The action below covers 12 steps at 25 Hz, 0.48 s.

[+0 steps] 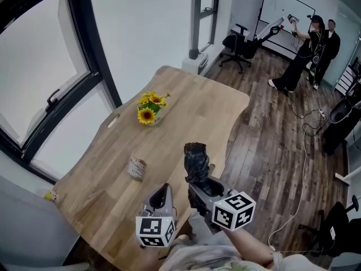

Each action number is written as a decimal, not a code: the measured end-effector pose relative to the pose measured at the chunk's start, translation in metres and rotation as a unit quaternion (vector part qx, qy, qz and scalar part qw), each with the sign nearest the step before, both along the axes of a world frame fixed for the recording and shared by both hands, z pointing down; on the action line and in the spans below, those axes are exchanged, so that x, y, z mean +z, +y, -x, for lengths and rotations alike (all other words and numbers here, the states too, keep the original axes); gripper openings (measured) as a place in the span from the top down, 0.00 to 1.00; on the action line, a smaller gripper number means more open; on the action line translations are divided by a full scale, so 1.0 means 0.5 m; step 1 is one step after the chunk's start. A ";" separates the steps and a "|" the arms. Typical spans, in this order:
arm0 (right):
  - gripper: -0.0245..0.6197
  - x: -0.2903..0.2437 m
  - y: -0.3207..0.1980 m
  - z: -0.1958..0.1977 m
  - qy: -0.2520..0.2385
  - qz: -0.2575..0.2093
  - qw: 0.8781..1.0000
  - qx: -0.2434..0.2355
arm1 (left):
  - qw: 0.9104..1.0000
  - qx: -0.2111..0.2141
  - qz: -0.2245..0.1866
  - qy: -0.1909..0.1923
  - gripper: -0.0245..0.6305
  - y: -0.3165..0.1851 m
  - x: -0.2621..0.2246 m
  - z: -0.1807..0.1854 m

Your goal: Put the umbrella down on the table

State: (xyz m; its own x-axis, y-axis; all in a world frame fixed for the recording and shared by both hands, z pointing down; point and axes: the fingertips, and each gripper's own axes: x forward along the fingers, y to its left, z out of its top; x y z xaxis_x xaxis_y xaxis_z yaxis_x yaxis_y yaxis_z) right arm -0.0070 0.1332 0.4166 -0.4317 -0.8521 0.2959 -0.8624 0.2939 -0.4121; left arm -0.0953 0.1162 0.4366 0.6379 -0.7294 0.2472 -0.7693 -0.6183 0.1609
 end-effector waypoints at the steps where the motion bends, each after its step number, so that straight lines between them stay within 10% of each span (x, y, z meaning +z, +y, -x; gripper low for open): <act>1: 0.68 0.002 -0.019 -0.006 -0.002 0.002 1.000 -0.003 | 1.000 -0.005 0.001 -0.001 0.96 -0.016 0.001 -0.003; 12: 0.68 -0.006 -0.212 -0.066 -0.020 0.008 0.999 -0.035 | 0.999 -0.039 0.008 -0.008 0.96 -0.183 -0.003 -0.061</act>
